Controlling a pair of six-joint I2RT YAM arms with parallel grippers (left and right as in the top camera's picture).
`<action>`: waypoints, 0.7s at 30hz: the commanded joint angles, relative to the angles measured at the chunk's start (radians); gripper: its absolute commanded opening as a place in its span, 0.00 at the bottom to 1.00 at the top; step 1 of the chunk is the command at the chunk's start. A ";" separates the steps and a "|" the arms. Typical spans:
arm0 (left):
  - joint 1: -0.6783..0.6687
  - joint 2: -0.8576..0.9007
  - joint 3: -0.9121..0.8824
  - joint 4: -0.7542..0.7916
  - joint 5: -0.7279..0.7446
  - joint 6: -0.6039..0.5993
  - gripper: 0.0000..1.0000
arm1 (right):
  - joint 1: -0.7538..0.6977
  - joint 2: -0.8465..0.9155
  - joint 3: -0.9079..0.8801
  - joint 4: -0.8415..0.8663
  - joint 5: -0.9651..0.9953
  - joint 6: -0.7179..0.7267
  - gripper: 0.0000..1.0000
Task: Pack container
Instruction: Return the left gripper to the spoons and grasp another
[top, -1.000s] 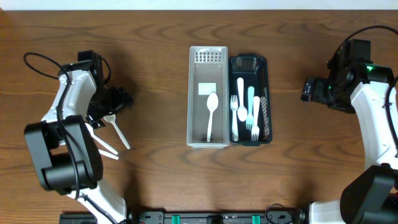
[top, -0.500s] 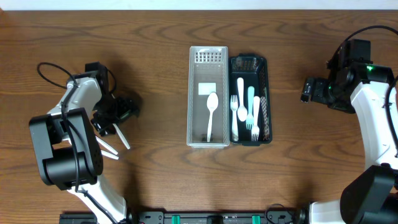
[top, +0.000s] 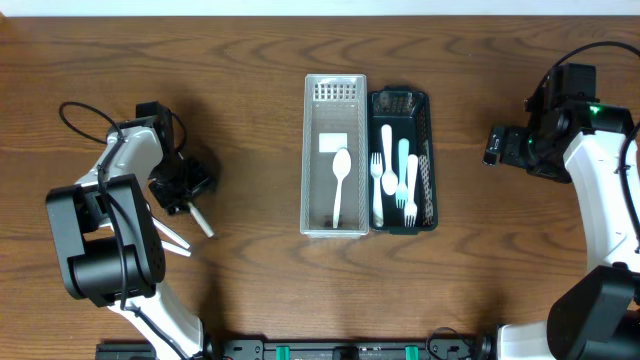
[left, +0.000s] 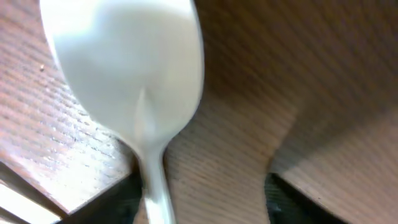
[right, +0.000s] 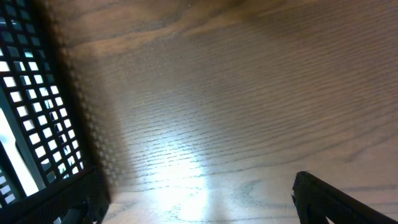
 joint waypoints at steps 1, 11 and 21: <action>0.002 0.016 -0.022 0.013 0.017 0.018 0.54 | 0.002 -0.003 -0.002 -0.002 -0.007 -0.010 0.99; 0.002 0.016 -0.022 0.031 0.017 0.018 0.42 | 0.002 -0.003 -0.002 -0.003 -0.007 -0.010 0.99; 0.012 0.016 -0.022 0.060 -0.014 -0.061 0.36 | 0.002 -0.003 -0.002 -0.008 -0.007 -0.011 0.99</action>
